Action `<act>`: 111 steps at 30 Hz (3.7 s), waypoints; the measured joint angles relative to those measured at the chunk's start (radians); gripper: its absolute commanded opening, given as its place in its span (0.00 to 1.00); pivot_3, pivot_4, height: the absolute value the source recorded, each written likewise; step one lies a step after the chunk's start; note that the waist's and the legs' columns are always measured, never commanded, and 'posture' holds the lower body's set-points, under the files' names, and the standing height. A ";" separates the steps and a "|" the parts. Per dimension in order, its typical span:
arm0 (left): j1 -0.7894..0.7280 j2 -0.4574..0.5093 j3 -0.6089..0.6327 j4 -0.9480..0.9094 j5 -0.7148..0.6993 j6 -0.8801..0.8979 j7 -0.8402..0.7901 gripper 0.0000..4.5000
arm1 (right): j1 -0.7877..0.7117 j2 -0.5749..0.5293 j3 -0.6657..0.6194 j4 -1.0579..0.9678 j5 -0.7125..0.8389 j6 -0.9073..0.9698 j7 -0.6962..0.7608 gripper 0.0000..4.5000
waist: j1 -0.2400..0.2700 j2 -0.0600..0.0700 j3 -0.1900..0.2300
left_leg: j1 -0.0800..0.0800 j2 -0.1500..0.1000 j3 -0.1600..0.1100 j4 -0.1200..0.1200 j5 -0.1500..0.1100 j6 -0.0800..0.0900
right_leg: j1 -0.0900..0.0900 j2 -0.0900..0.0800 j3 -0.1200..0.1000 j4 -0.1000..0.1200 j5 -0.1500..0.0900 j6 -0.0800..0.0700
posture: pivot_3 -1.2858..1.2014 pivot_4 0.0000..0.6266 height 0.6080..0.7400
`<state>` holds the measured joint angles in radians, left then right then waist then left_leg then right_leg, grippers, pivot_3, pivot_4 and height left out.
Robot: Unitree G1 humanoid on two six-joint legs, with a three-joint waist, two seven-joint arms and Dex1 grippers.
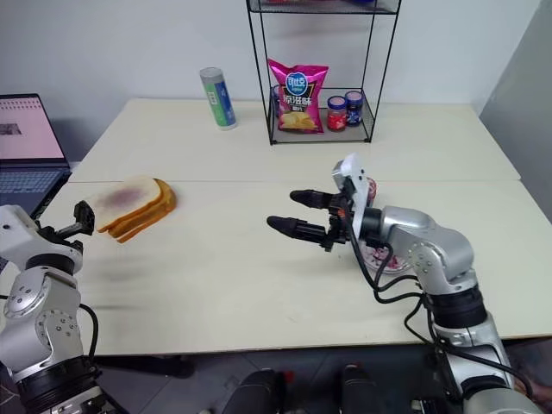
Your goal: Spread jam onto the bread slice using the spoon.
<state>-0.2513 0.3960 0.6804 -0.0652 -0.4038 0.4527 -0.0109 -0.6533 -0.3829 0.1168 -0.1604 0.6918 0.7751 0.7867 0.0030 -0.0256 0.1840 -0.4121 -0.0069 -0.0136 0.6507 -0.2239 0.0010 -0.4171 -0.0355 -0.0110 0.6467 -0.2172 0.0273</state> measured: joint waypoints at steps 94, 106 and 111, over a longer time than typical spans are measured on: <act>-0.075 0.235 -0.723 -0.009 -0.119 0.264 -0.613 0.00 | 0.175 -0.206 -0.295 -0.252 0.243 0.237 -0.205 1.00 | 0.003 -0.002 -0.001 | -0.003 0.001 -0.001 -0.003 0.000 -0.001 | -0.003 0.000 0.002 -0.002 -0.005 -0.002 | 0.52 0.24 1.00; -0.159 0.168 -0.725 0.112 0.031 0.146 -0.609 0.00 | 0.182 -0.210 -0.296 -0.253 0.255 0.237 -0.226 1.00 | -0.001 -0.002 -0.001 | -0.004 0.001 -0.002 -0.003 0.000 -0.001 | -0.003 0.000 0.001 -0.001 -0.005 -0.002 | 0.52 0.24 1.00; -0.186 0.150 -0.732 0.152 0.075 0.108 -0.618 0.00 | 0.186 -0.215 -0.299 -0.253 0.264 0.237 -0.228 1.00 | -0.002 -0.002 -0.001 | -0.004 0.001 -0.001 -0.004 0.000 -0.001 | -0.003 0.000 0.001 -0.001 -0.005 -0.002 | 0.52 0.24 1.00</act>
<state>-0.4374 0.5465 -0.0517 0.0867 -0.3287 0.5603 -0.6291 -0.4671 -0.5975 -0.1820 -0.4137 0.9556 1.0119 0.5587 0.0008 -0.0280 0.1829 -0.4157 -0.0059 -0.0150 0.6472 -0.2234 0.0000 -0.4205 -0.0359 -0.0097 0.6454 -0.2218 0.0249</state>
